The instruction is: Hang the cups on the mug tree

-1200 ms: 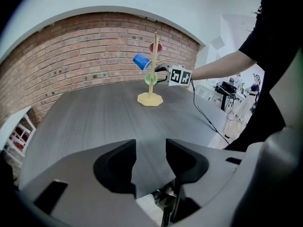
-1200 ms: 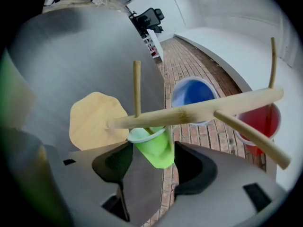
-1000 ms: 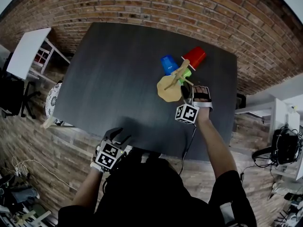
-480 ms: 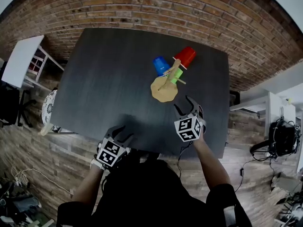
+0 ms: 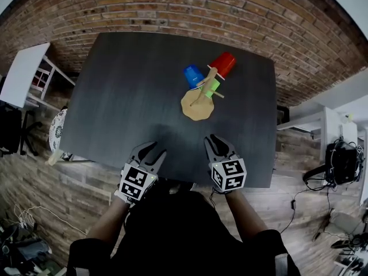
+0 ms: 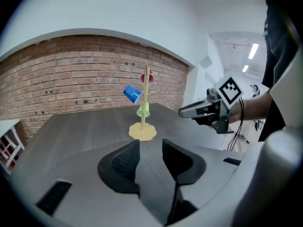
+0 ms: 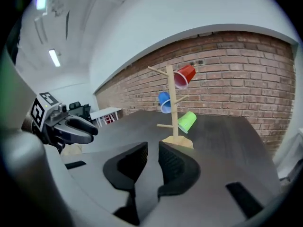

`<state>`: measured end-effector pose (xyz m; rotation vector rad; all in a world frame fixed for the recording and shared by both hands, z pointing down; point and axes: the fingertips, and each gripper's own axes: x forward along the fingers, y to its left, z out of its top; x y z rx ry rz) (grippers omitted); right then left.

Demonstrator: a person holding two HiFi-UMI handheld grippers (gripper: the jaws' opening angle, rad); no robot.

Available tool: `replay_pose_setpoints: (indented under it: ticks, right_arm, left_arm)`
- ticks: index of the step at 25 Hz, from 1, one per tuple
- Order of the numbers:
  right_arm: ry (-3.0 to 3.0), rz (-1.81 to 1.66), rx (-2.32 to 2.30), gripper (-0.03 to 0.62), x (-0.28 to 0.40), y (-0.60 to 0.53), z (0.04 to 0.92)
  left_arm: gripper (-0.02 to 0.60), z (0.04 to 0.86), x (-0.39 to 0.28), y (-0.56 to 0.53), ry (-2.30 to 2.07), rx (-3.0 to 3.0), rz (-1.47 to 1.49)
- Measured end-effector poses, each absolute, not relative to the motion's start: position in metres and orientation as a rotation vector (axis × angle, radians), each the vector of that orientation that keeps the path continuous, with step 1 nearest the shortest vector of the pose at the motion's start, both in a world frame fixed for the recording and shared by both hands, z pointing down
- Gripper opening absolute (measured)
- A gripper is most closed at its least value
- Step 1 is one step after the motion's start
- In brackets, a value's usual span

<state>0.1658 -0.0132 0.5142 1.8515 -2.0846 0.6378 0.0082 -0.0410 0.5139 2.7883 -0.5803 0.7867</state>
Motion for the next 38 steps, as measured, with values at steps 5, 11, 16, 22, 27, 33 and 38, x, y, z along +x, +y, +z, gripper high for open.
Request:
replay_pose_setpoints:
  ticks: [5, 11, 16, 22, 27, 33, 38]
  right_arm:
    - [-2.161, 0.708, 1.827, 0.053, 0.148, 0.001, 0.508]
    - [-2.208, 0.729, 1.782, 0.031, 0.133, 0.006, 0.506]
    - [-2.242, 0.702, 1.760, 0.032, 0.122, 0.003, 0.496]
    - [-2.279, 0.579, 1.722, 0.032, 0.108, -0.002, 0.480]
    - [-2.328, 0.576, 1.717, 0.032, 0.102, -0.003, 0.470]
    - [-2.366, 0.586, 1.724, 0.032, 0.102, -0.003, 0.466]
    - [-2.371, 0.583, 1.724, 0.032, 0.101, -0.002, 0.465]
  left_arm:
    - [0.077, 0.496, 0.018, -0.045, -0.578, 2.785, 0.669]
    - [0.052, 0.500, 0.014, -0.042, -0.580, 2.784, 0.702]
    - [0.052, 0.501, 0.009, -0.044, -0.588, 2.774, 0.708]
    - [0.054, 0.501, 0.008, -0.046, -0.587, 2.773, 0.707]
    - [0.054, 0.502, 0.005, -0.046, -0.586, 2.769, 0.712]
    - [0.054, 0.503, 0.006, -0.046, -0.581, 2.770, 0.716]
    - [0.054, 0.504, 0.008, -0.044, -0.570, 2.777, 0.722]
